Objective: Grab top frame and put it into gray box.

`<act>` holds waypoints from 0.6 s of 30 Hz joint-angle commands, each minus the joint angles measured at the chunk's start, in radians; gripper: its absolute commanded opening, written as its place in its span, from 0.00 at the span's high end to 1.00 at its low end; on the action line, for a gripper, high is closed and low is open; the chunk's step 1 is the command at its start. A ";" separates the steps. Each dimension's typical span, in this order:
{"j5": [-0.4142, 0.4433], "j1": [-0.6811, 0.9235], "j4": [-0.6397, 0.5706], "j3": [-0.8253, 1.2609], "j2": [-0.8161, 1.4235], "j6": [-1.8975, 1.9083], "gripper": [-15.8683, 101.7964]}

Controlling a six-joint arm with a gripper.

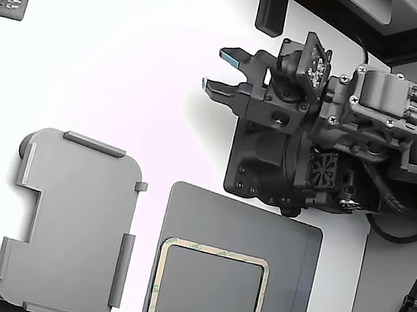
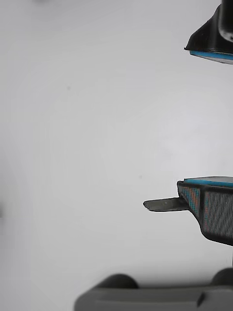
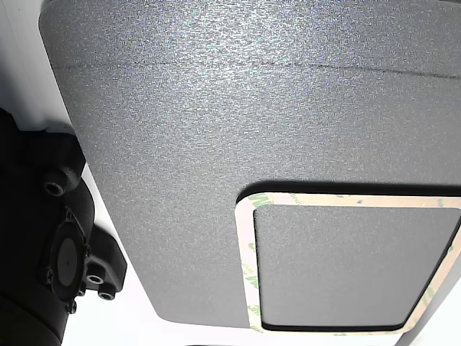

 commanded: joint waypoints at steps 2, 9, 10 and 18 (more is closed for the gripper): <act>-0.026 -0.002 0.002 -0.149 -0.080 -0.063 0.02; -0.029 0.112 0.081 -0.368 -0.229 -0.465 0.04; -0.029 0.133 0.097 -0.399 -0.250 -0.520 0.02; -0.091 0.301 0.272 -0.657 -0.457 -0.997 0.02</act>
